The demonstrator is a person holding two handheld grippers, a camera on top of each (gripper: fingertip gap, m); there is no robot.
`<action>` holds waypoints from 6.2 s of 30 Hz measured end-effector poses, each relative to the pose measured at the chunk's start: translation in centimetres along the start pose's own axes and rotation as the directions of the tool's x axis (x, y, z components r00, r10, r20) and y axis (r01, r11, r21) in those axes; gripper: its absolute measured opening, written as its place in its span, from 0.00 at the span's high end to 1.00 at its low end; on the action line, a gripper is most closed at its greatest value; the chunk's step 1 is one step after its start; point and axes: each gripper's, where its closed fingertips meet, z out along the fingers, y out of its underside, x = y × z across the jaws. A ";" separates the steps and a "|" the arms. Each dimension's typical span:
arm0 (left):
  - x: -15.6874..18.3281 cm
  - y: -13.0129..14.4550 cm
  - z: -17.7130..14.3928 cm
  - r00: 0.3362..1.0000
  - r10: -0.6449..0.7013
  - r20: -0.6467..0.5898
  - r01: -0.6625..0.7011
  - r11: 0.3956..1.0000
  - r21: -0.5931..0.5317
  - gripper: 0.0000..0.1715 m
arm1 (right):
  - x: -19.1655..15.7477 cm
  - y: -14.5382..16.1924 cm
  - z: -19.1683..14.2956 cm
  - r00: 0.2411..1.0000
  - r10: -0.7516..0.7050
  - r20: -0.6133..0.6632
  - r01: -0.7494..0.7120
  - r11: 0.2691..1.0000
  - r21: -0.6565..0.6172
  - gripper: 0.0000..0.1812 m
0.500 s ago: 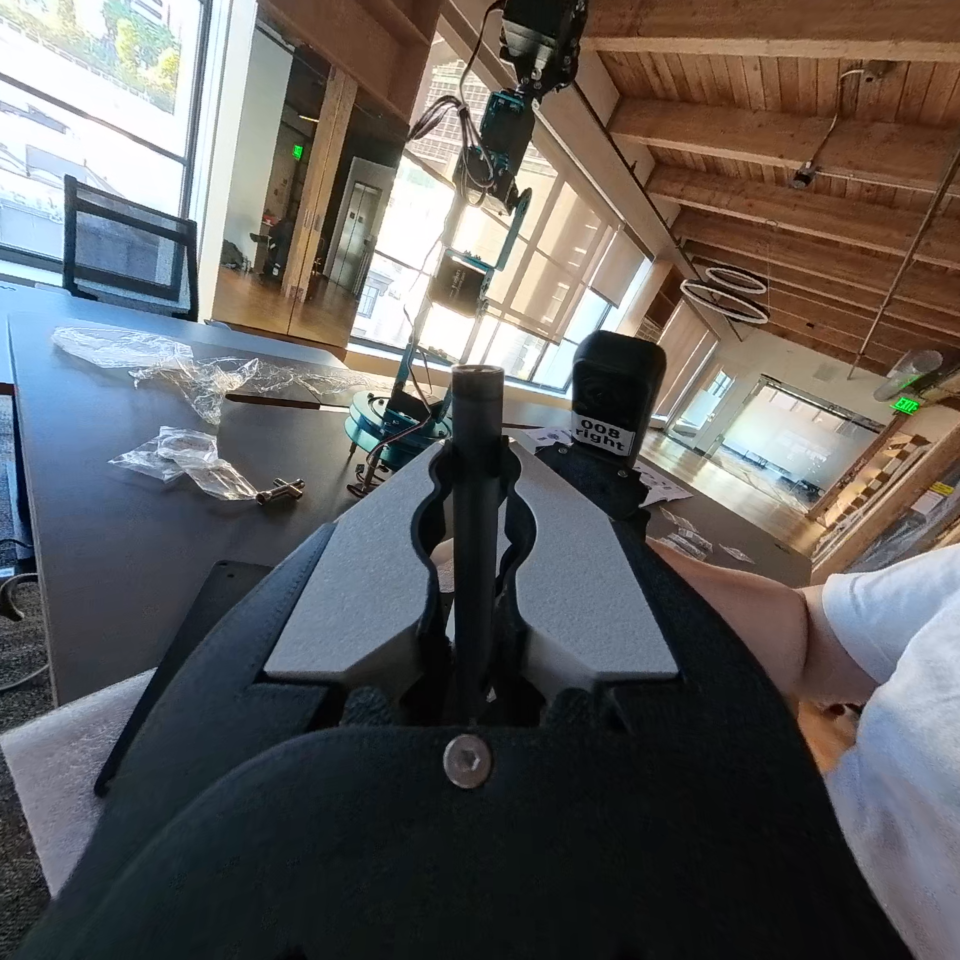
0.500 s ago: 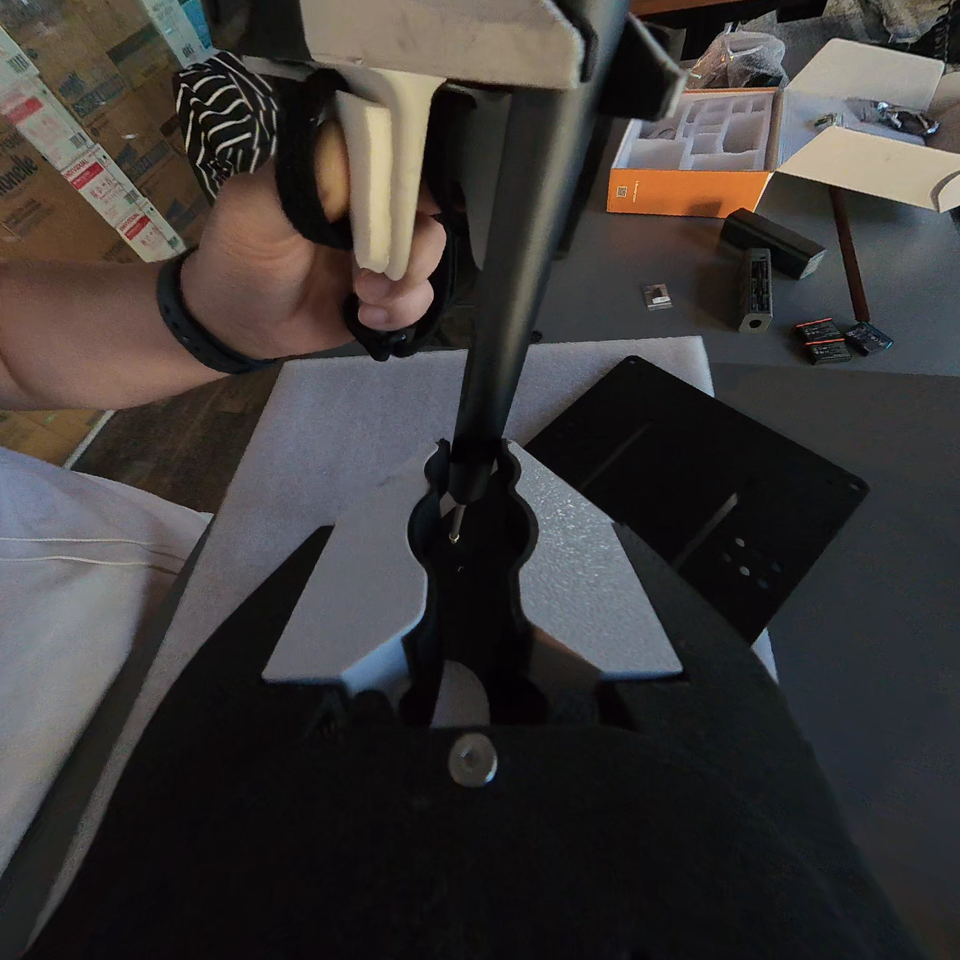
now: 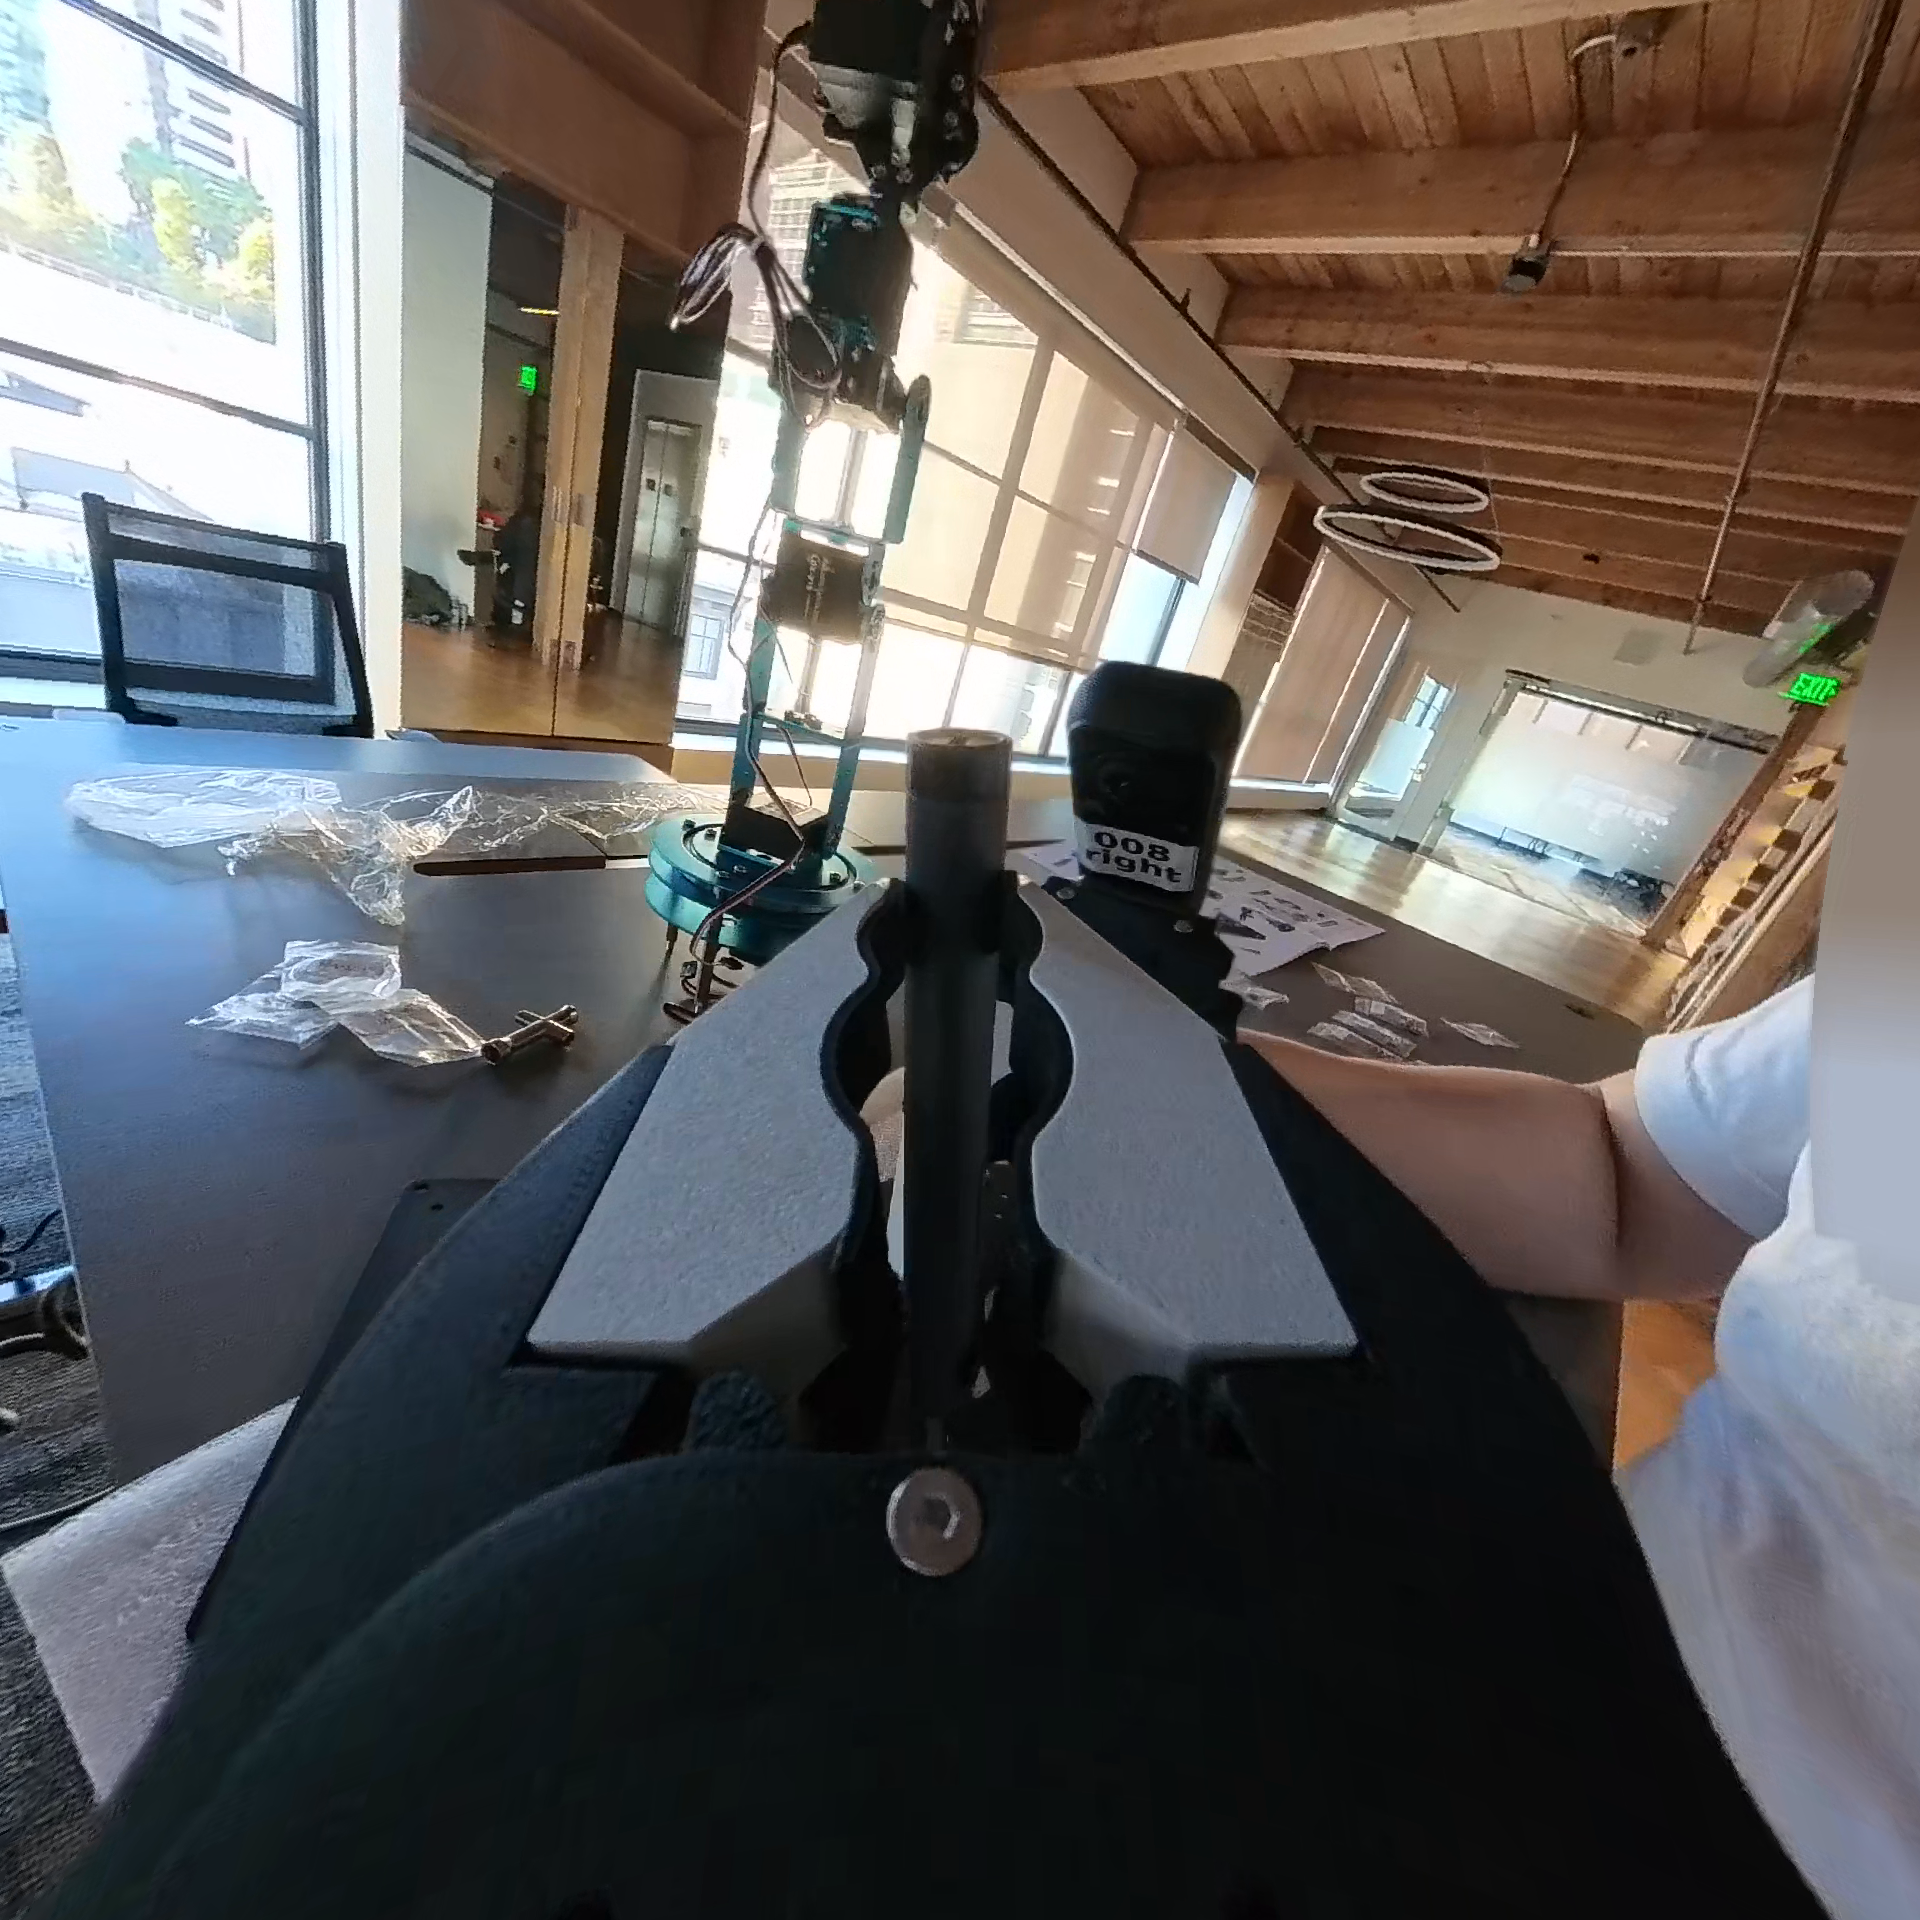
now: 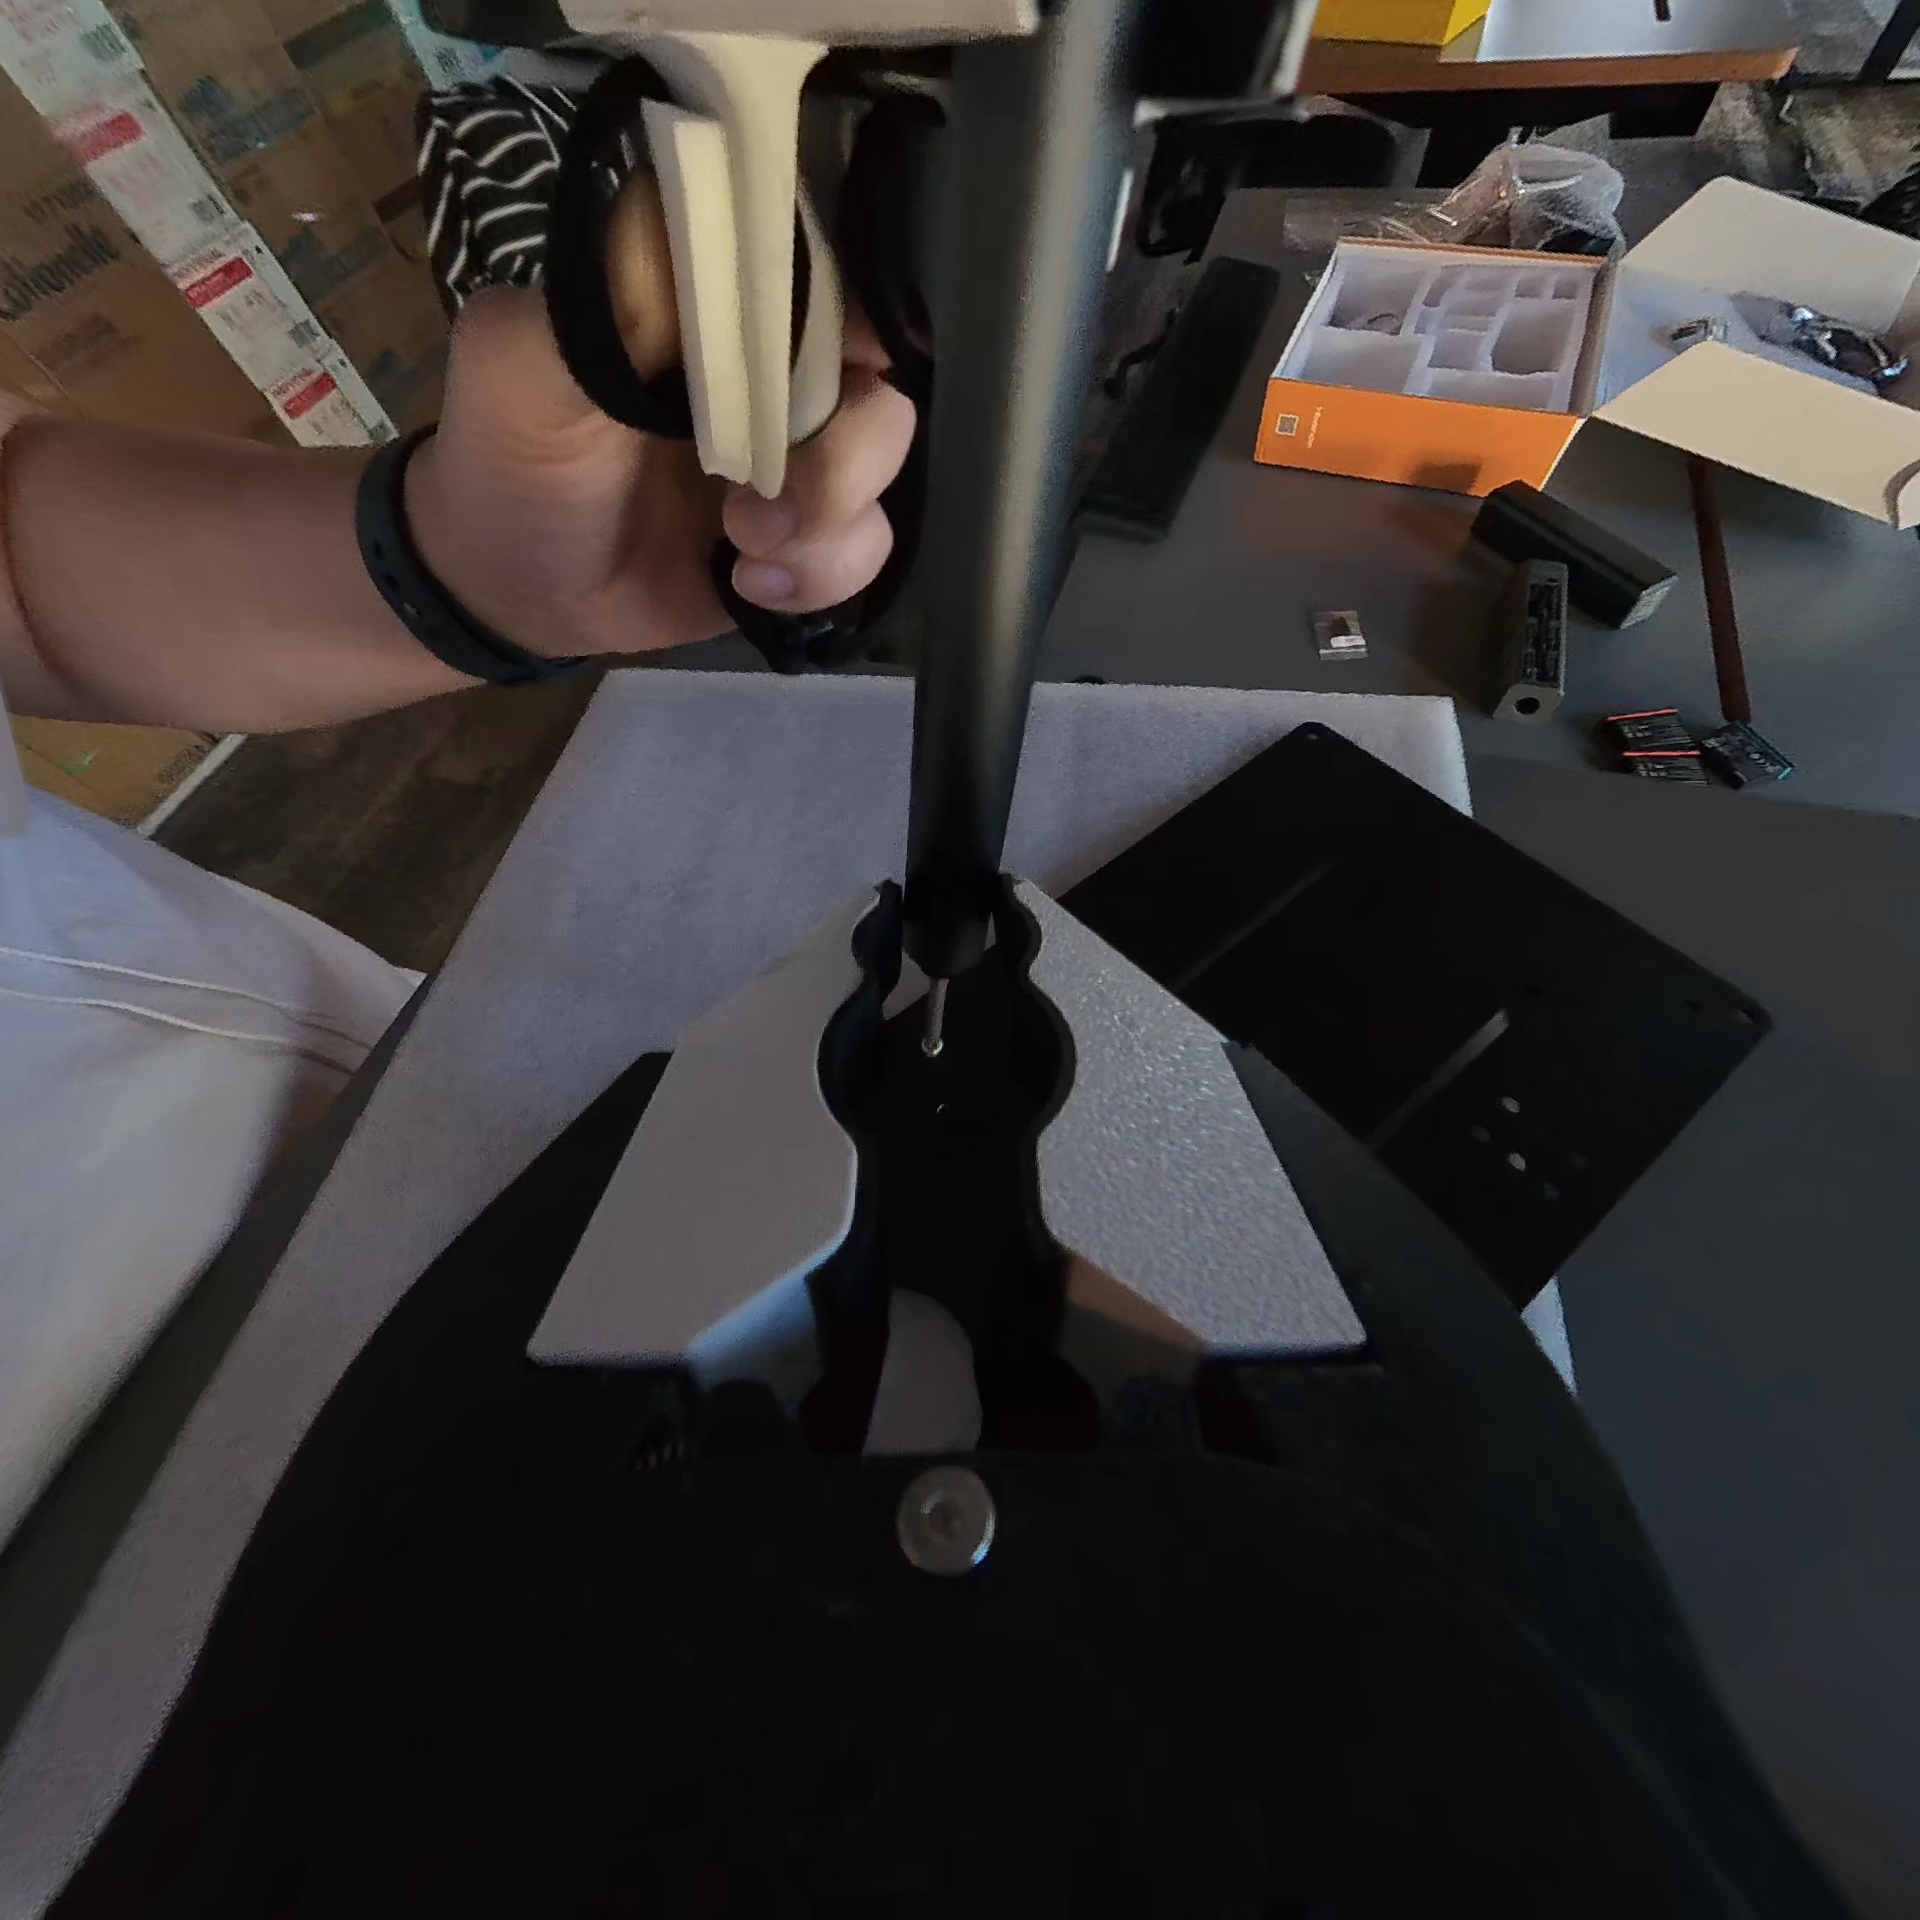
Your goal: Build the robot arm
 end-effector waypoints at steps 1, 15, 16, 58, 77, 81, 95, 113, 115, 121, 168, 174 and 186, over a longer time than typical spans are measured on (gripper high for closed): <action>0.1 0.0 0.0 1.000 0.007 -0.003 -0.007 1.000 -0.007 0.91 | -0.1 0.0 0.0 1.000 0.000 0.007 0.000 1.000 0.002 0.91; 1.8 0.5 0.7 0.995 0.099 -0.029 -0.101 0.991 -0.086 0.91 | -1.0 -2.2 -1.6 0.986 0.068 0.152 -0.095 0.979 0.178 0.86; 1.9 0.6 0.7 0.994 0.103 -0.029 -0.105 0.991 -0.087 0.91 | -0.9 -2.7 -2.0 0.986 0.071 0.151 -0.101 0.974 0.202 0.88; 3.7 1.3 0.4 0.986 0.104 -0.132 -0.128 0.974 -0.187 0.90 | -1.4 -3.1 -2.0 0.995 -0.013 0.103 -0.009 0.978 0.210 0.92; 4.2 1.5 0.4 0.983 0.119 -0.139 -0.143 0.973 -0.178 0.90 | -1.6 -2.9 -2.1 0.991 -0.118 0.067 0.101 0.971 0.216 0.92; 4.1 1.4 0.3 0.983 0.125 -0.136 -0.149 0.972 -0.184 0.90 | -1.6 -3.0 -2.0 0.991 -0.118 0.067 0.101 0.972 0.213 0.92; 4.1 1.5 0.2 0.981 0.131 -0.143 -0.155 0.973 -0.173 0.90 | -1.6 -2.9 -1.9 0.987 -0.155 0.046 0.144 0.974 0.177 0.92; 4.4 1.6 0.1 0.979 0.137 -0.150 -0.162 0.972 -0.170 0.90 | -1.7 -2.7 -1.9 0.970 -0.241 -0.008 0.241 0.965 0.102 0.92; 4.4 1.6 0.1 0.980 0.137 -0.148 -0.161 0.973 -0.167 0.90 | -1.7 -2.8 -1.9 0.973 -0.232 -0.004 0.231 0.967 0.103 0.92; 4.2 1.5 -0.1 0.981 0.134 -0.140 -0.156 0.975 -0.160 0.90 | -1.7 -2.8 -1.8 0.971 -0.239 -0.018 0.240 0.967 0.090 0.92; 4.6 1.8 0.7 0.981 0.132 -0.145 -0.154 0.976 -0.154 0.90 | -1.7 -2.5 -2.3 0.964 -0.263 -0.032 0.264 0.963 0.053 0.92; 4.4 1.6 0.6 0.984 0.121 -0.134 -0.141 0.979 -0.148 0.89 | -1.6 -2.6 -2.2 0.970 -0.241 -0.017 0.241 0.968 0.069 0.92; 4.5 1.7 0.9 0.984 0.109 -0.143 -0.131 0.979 -0.154 0.89 | -1.5 -2.4 -2.4 0.955 -0.290 -0.052 0.292 0.956 0.028 0.92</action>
